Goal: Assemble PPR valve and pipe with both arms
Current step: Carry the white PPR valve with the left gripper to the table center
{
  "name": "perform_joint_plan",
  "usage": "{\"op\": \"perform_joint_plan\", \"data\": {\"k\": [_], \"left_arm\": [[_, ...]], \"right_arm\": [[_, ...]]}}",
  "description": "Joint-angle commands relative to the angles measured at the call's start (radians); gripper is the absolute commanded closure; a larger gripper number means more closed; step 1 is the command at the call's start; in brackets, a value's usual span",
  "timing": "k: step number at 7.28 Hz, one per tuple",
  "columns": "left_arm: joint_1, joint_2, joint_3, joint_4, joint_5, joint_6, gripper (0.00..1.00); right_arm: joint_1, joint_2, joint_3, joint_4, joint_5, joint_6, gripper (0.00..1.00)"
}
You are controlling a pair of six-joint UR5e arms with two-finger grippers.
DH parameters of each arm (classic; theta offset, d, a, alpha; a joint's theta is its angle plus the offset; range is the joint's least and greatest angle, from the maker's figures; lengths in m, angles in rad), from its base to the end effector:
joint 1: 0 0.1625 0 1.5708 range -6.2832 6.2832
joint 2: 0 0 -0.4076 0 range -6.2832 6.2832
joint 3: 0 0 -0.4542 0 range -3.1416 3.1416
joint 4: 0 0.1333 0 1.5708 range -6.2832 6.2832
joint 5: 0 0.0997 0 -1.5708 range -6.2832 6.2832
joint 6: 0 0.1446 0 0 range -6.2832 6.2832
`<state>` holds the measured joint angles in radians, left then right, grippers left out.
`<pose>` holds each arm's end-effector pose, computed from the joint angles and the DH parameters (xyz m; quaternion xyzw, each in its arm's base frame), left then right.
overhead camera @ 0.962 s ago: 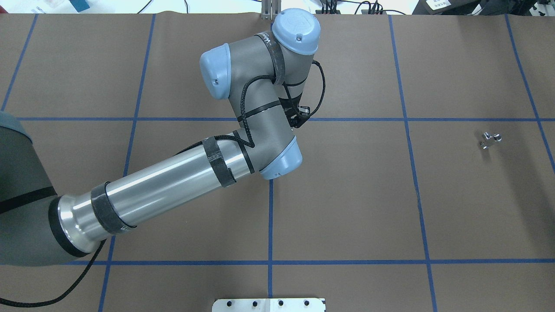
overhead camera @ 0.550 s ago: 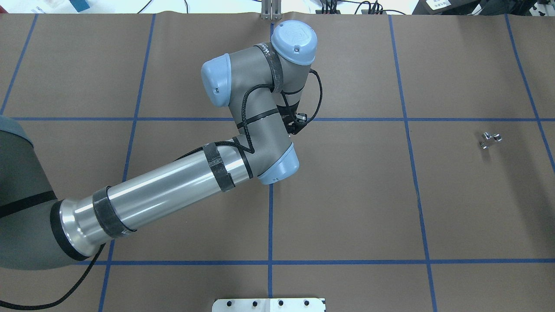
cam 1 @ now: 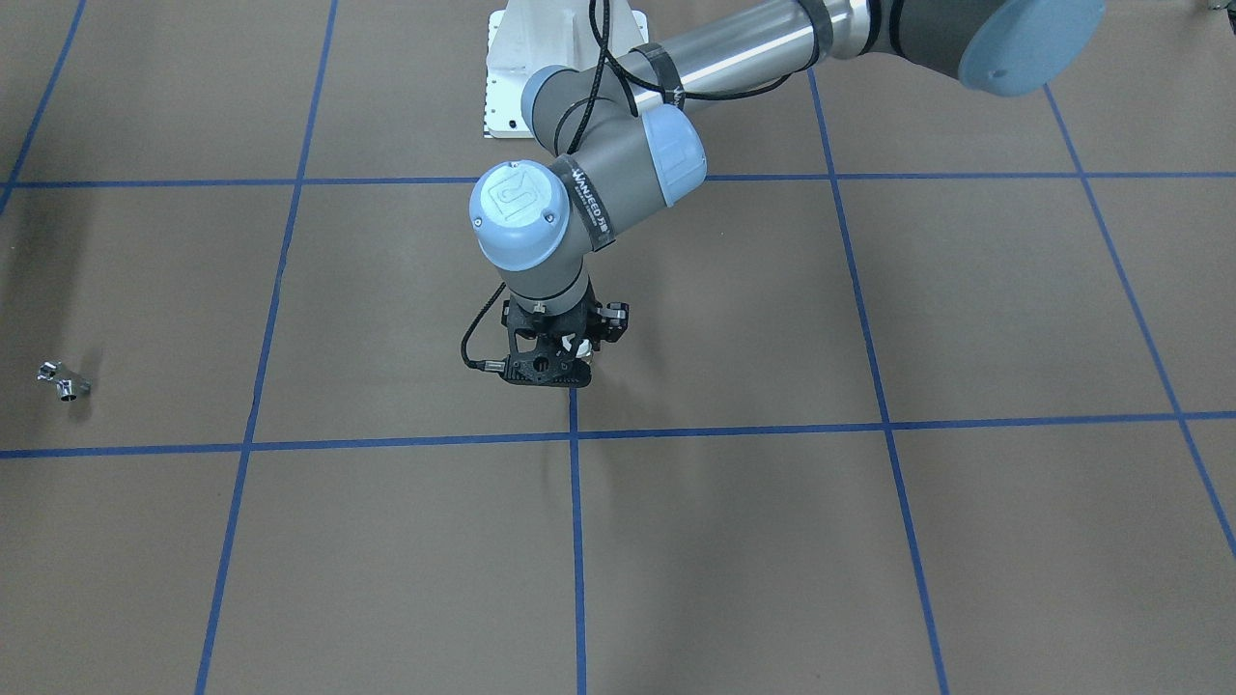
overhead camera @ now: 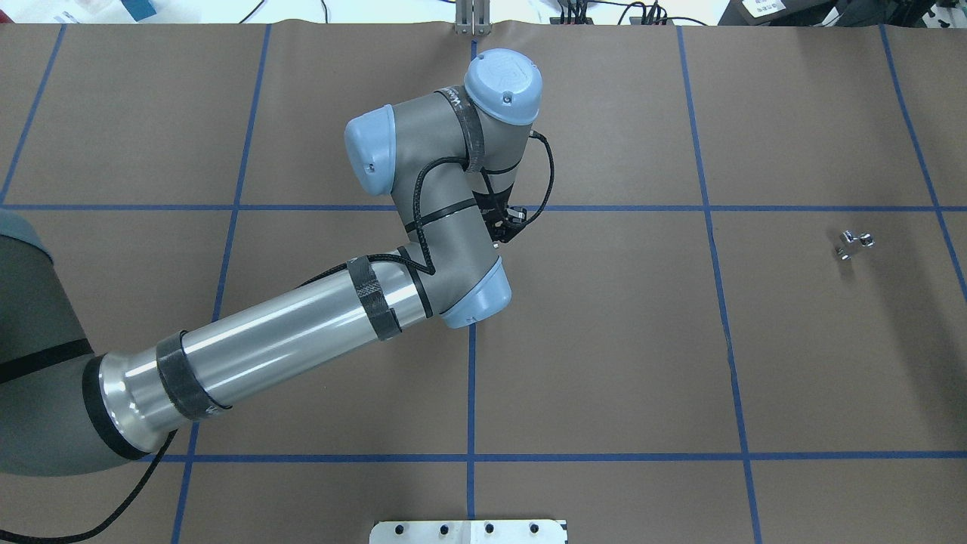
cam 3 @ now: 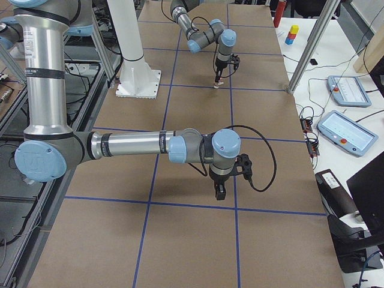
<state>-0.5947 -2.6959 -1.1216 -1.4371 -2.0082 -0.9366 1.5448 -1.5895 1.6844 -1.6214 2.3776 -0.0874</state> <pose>0.6845 -0.5500 0.1148 -0.0201 0.3341 0.0767 0.9392 0.0146 -0.5491 0.6225 0.0324 -0.3916 -0.0608 0.9175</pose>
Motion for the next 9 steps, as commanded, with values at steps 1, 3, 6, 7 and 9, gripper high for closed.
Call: {"op": "perform_joint_plan", "data": {"k": [1,3,6,7,9], "left_arm": [[0.001,0.004,-0.001,-0.006,-0.001,0.001,0.80],[0.001,0.013,-0.006,-0.042,0.000,-0.008,0.01],[0.000,0.011,-0.014,-0.040,0.000,-0.011,0.01],[-0.010,0.011,-0.047,-0.030,0.000,-0.011,0.00],[-0.078,0.098,-0.268,0.083,-0.010,0.001,0.00]], "right_arm": [[0.000,0.000,0.000,0.000,0.000,0.000,0.01],[0.000,0.000,-0.002,0.000,0.000,0.000,0.01],[0.000,0.006,0.000,0.000,-0.002,-0.002,0.01],[0.000,0.008,0.000,-0.005,0.000,-0.002,0.01],[-0.008,0.013,0.008,0.000,-0.003,-0.003,0.01]]}}
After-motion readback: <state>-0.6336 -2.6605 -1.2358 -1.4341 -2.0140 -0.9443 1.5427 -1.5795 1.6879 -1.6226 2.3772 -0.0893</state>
